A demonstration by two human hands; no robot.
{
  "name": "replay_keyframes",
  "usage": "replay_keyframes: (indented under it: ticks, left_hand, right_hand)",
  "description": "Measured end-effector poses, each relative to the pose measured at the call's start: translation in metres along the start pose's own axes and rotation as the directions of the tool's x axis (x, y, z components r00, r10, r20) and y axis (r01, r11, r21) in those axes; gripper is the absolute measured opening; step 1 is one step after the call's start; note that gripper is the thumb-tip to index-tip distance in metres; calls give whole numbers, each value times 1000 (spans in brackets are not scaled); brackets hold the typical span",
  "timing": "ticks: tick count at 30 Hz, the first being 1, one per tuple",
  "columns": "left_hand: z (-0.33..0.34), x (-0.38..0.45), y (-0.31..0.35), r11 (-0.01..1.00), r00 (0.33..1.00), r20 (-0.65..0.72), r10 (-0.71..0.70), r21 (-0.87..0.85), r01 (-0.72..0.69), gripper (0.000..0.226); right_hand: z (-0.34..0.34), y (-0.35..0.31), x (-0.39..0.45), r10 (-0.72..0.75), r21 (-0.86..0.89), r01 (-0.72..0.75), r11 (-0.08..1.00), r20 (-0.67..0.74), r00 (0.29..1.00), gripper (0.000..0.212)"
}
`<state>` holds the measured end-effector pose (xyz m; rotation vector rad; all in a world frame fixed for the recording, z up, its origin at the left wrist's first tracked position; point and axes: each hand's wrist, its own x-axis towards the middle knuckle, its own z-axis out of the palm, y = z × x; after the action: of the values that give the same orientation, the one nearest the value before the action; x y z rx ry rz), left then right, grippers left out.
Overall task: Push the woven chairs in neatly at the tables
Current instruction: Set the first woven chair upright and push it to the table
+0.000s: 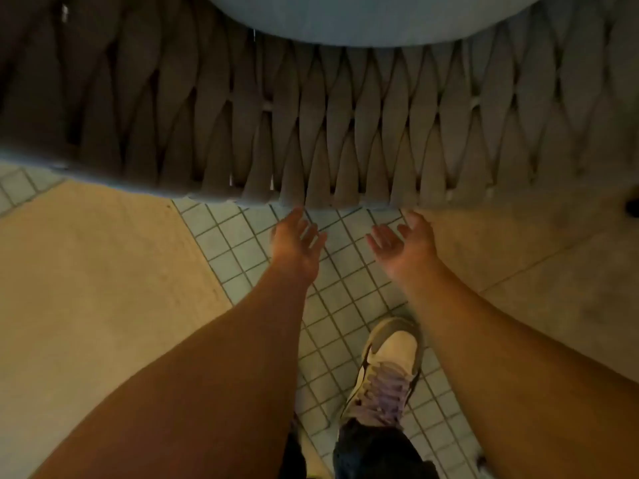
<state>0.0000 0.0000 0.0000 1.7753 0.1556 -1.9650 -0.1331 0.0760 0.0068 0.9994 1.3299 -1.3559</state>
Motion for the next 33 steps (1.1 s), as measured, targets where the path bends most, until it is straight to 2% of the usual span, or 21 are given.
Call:
replay_keyframes:
  ticks: [4, 7, 9, 12, 15, 17, 19, 22, 24, 27, 31, 33]
  left_hand:
    - [13, 26, 14, 989, 991, 51, 125, -89, -120, 55]
    - [13, 40, 29, 981, 983, 58, 172, -103, -166, 63]
    - [12, 47, 31, 981, 985, 25, 170, -96, -167, 63]
    - [11, 50, 32, 984, 987, 10, 158, -91, -156, 62]
    - [3, 42, 36, 984, 986, 50, 156, -90, -151, 62]
    - [-2, 27, 39, 984, 983, 71, 171, -56, -168, 54]
    - [-12, 3, 42, 984, 983, 61, 175, -39, -173, 43]
    - [-31, -50, 52, 986, 985, 45, 169, -21, -168, 38]
    - [-43, -100, 61, 985, 984, 32, 174, 13, -174, 32]
    - [-60, -182, 77, 977, 981, -3, 194, 89, -193, 39]
    - [-71, -278, 93, 968, 980, -11, 196, 160, -192, 23]
    - [-67, -324, 104, 964, 977, -37, 208, 177, -199, 22]
  right_hand:
    - [0, -25, 26, -159, -2, 159, 987, 13, 987, 34]
    - [5, -44, 41, -242, 47, 239, 970, 89, 966, 47]
    - [10, -51, 48, -246, 36, 243, 969, 106, 964, 57]
    - [12, -52, 53, -232, 32, 230, 973, 57, 971, 62]
    - [6, -53, 42, -218, 5, 218, 976, 71, 973, 58]
    - [0, -52, 23, -203, -21, 204, 979, 61, 977, 54]
    - [-5, -46, -6, -194, -40, 198, 979, 80, 978, 49]
    - [-18, -35, -66, -142, -67, 147, 987, 71, 987, 47]
    - [-27, -28, -114, -82, -53, 84, 995, 43, 996, 52]
    - [-39, -21, -193, -8, -48, 6, 999, -45, 999, 61]
    - [-52, -19, -291, 26, -72, -33, 997, -102, 994, 68]
    - [-51, -26, -339, 33, -70, -40, 997, -101, 994, 70]
